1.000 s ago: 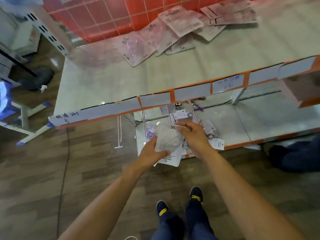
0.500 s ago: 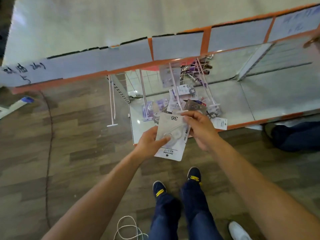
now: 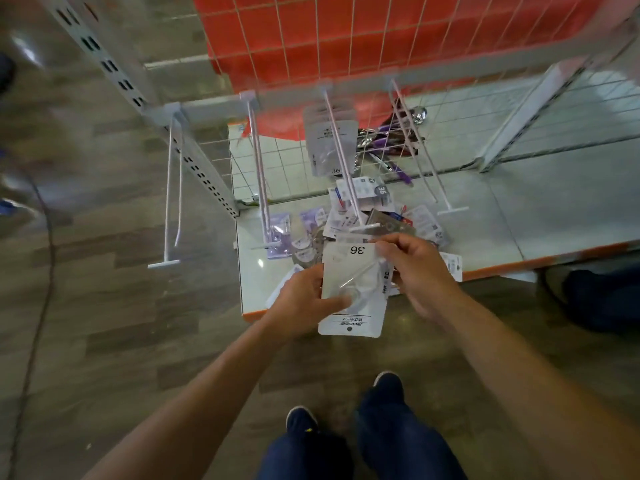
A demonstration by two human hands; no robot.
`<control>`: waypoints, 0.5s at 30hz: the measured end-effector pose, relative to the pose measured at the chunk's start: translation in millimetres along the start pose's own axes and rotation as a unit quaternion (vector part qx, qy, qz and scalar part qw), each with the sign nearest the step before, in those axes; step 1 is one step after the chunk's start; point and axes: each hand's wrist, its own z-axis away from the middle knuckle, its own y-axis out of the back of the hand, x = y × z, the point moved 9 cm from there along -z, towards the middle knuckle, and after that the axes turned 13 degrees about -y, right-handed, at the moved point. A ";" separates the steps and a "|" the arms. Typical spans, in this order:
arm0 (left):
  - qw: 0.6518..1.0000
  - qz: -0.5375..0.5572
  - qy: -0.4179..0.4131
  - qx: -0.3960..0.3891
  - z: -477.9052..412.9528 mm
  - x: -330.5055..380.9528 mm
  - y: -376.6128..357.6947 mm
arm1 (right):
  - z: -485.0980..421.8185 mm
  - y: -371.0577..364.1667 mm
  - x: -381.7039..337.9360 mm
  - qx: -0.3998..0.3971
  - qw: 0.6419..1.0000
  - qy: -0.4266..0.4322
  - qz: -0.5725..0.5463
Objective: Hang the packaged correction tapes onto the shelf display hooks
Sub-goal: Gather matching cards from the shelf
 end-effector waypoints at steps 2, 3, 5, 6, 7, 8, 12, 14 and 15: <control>0.999 0.019 -0.026 0.014 -15.1 -2.4 -0.6 | -15.3 1.2 -6.6 -0.005 1.000 0.019 -0.005; 0.999 0.019 -0.039 0.024 -22.5 -3.5 0.4 | -22.8 1.3 -11.6 -0.006 0.999 0.035 -0.003; 0.997 -0.006 -0.063 0.040 -37.4 -8.0 3.1 | -33.6 0.9 -22.4 -0.010 0.997 0.075 0.012; 0.996 -0.017 -0.074 0.043 -43.9 -9.9 3.0 | -36.4 0.7 -26.2 -0.016 0.995 0.095 0.017; 0.995 -0.022 -0.088 0.046 -49.0 -11.2 2.8 | -39.1 0.9 -27.6 -0.021 0.993 0.114 0.024; 0.993 -0.031 -0.104 0.048 -53.2 -11.8 2.3 | -41.4 2.3 -27.4 -0.022 0.991 0.129 0.031; 0.984 -0.058 -0.157 0.065 -68.6 -19.5 3.4 | -55.3 7.7 -20.9 -0.031 0.985 0.170 0.027; 0.981 -0.034 -0.171 0.081 -76.6 -27.1 6.8 | -60.1 4.7 -26.7 -0.043 0.978 0.205 0.025; 0.980 -0.021 -0.179 0.086 -79.8 -29.8 8.0 | -61.1 2.3 -30.2 -0.049 0.972 0.227 0.027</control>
